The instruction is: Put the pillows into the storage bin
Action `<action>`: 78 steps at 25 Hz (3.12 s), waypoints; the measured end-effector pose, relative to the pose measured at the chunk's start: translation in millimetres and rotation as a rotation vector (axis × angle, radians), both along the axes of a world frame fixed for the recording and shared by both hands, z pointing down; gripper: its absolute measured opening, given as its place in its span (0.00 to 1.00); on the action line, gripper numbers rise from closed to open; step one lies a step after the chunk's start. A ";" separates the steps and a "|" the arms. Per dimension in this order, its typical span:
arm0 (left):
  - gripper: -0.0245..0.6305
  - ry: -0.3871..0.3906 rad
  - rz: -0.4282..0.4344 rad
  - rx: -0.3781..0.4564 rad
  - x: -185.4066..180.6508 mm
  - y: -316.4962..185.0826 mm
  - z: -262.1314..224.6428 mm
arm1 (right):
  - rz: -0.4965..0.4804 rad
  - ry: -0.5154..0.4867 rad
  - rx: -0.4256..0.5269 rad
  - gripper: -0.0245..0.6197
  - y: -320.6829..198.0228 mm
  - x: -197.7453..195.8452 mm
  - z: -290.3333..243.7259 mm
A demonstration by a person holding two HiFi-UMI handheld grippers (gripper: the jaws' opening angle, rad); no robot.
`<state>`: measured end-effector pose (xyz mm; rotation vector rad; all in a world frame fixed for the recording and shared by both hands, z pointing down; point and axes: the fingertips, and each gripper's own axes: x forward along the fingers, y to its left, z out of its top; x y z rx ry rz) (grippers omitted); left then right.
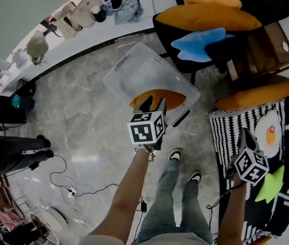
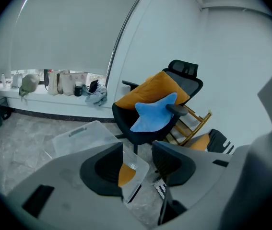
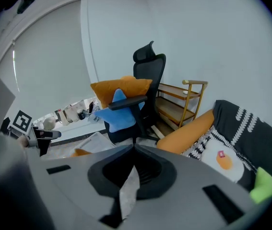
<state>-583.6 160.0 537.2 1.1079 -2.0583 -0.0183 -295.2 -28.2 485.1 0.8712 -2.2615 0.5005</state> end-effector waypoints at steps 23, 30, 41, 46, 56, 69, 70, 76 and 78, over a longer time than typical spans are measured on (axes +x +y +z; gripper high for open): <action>0.31 -0.003 0.123 -0.046 34.0 -49.2 -29.0 | 0.144 -0.038 0.027 0.04 -26.6 53.0 -40.8; 0.31 -0.035 0.312 0.007 94.9 -111.7 -73.2 | 0.300 -0.063 0.064 0.04 -27.8 128.1 -72.9; 0.31 -0.067 0.688 0.037 273.6 -212.3 -111.8 | 0.647 -0.090 0.105 0.04 -26.4 317.3 -100.0; 0.31 -0.053 0.829 0.047 378.7 -244.0 -118.4 | 0.776 -0.083 0.113 0.04 -19.6 413.6 -106.2; 0.31 -0.031 1.106 0.004 580.9 -277.2 -91.4 | 1.014 -0.056 0.081 0.04 12.5 588.9 -82.8; 0.31 0.007 1.298 -0.168 742.6 -250.8 29.4 | 1.120 -0.033 -0.078 0.04 54.1 713.3 16.0; 0.31 -0.002 1.312 -0.179 749.1 -251.4 37.8 | 1.128 -0.034 -0.087 0.04 54.8 720.6 24.3; 0.31 -0.110 1.465 -0.205 781.1 -266.1 80.9 | 1.191 -0.052 -0.134 0.04 55.9 754.2 80.5; 0.31 -0.145 1.530 -0.213 790.6 -272.5 97.5 | 1.215 -0.055 -0.155 0.04 56.8 762.7 101.3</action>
